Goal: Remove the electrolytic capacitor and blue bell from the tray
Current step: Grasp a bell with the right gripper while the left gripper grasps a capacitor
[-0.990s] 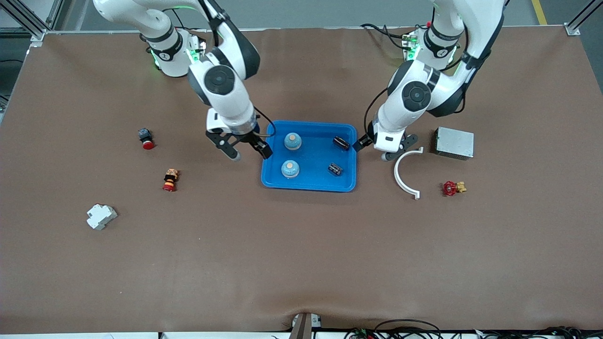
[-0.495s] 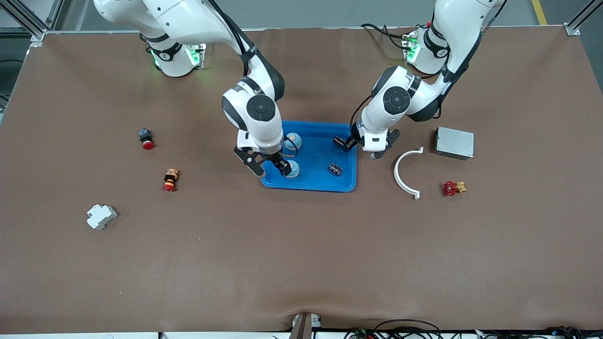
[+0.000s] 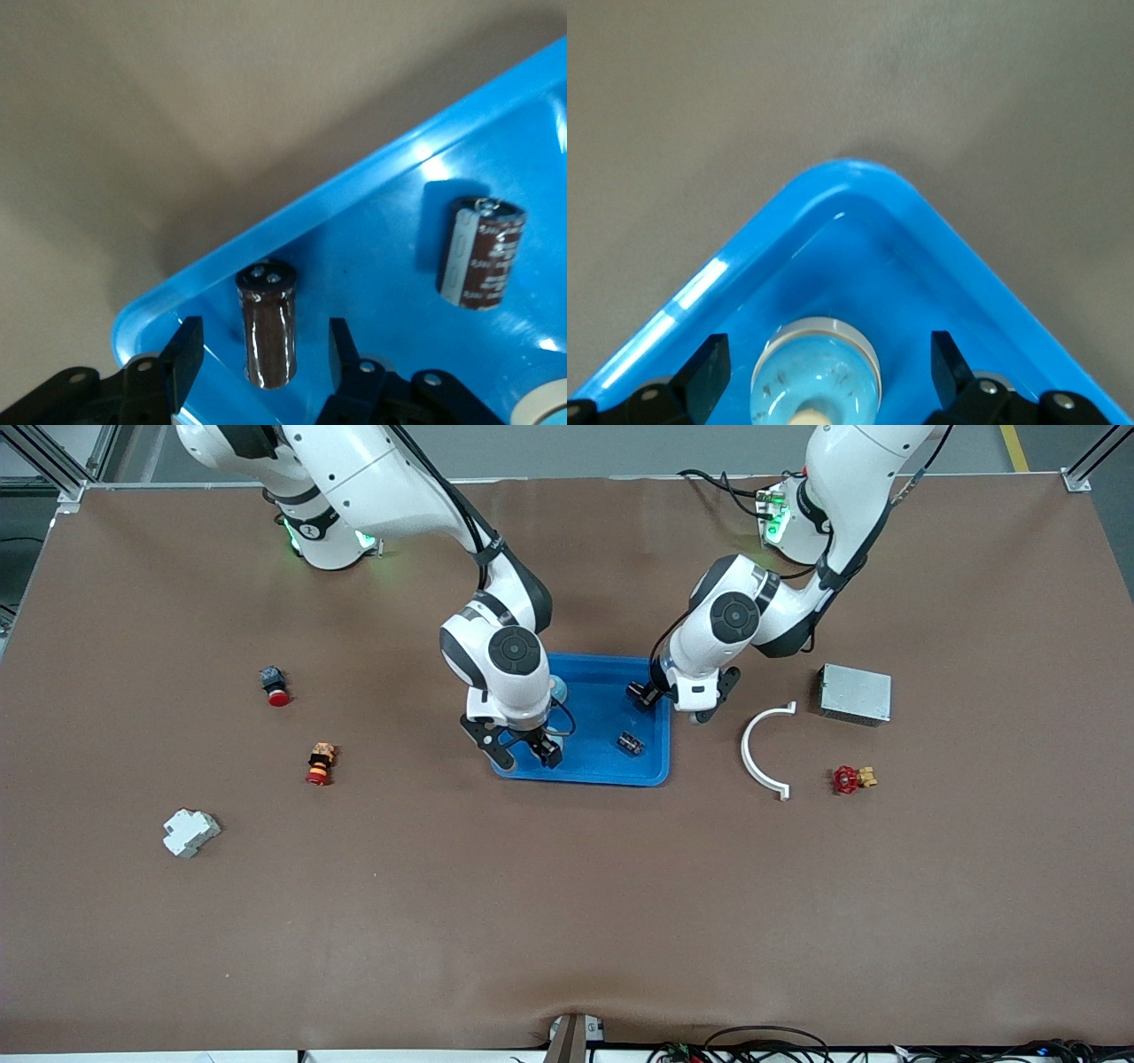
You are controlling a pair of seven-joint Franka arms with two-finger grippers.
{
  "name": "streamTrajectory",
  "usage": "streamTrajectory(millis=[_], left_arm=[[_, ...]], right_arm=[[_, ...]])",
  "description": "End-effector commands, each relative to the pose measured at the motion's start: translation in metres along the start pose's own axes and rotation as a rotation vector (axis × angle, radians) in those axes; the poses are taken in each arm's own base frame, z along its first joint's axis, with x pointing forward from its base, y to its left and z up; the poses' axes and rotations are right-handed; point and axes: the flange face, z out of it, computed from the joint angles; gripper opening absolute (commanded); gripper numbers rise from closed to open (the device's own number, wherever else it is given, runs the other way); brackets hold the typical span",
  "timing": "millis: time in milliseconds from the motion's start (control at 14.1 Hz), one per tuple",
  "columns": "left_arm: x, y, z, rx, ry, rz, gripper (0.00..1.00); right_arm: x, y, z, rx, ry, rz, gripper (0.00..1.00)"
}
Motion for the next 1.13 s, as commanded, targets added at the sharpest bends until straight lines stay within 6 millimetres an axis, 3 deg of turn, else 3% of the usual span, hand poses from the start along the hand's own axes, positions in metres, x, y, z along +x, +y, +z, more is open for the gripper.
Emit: streamTrajectory(millis=[0, 141, 212, 353, 424, 495, 565, 636, 707, 848, 1060], left_arm=[[-0.001, 0.003, 0.009, 0.002, -0.008, -0.015, 0.62], [0.0, 0.0, 0.018, 0.018, -0.015, -0.017, 0.54], [0.0, 0.0, 0.019, 0.014, -0.016, -0.018, 0.4], [0.003, 0.0, 0.022, 0.017, -0.018, -0.023, 0.3], [0.005, 0.0, 0.024, 0.02, -0.022, -0.025, 0.16], [0.01, 0.003, 0.021, 0.012, -0.017, -0.033, 0.0], [0.014, 0.007, 0.014, -0.003, -0.009, -0.036, 0.0], [0.015, 0.01, 0.004, -0.017, -0.001, -0.033, 0.0], [0.016, 0.014, -0.009, -0.033, 0.01, -0.029, 0.0], [0.017, 0.025, -0.044, -0.003, 0.024, -0.026, 0.0], [0.044, 0.035, -0.095, 0.123, 0.035, -0.047, 0.0]], right_arm=[[-0.015, -0.005, 0.008, 0.012, 0.015, 0.018, 1.0], [-0.02, -0.005, 0.011, 0.014, 0.014, 0.018, 1.0], [-0.022, -0.005, 0.011, 0.014, 0.013, 0.017, 1.0], [-0.024, -0.005, 0.011, 0.015, 0.017, 0.009, 1.0], [-0.024, -0.005, 0.011, 0.015, 0.018, 0.006, 0.92], [-0.022, -0.005, 0.011, 0.015, 0.019, 0.006, 0.75], [-0.018, -0.005, 0.01, 0.016, 0.019, 0.012, 0.49], [-0.017, -0.007, 0.009, 0.02, 0.017, 0.018, 0.17], [-0.016, -0.009, 0.005, 0.026, 0.012, 0.026, 0.0], [-0.013, -0.014, -0.005, 0.035, 0.007, 0.034, 0.0], [-0.009, -0.017, -0.018, -0.002, 0.013, 0.027, 0.0]])
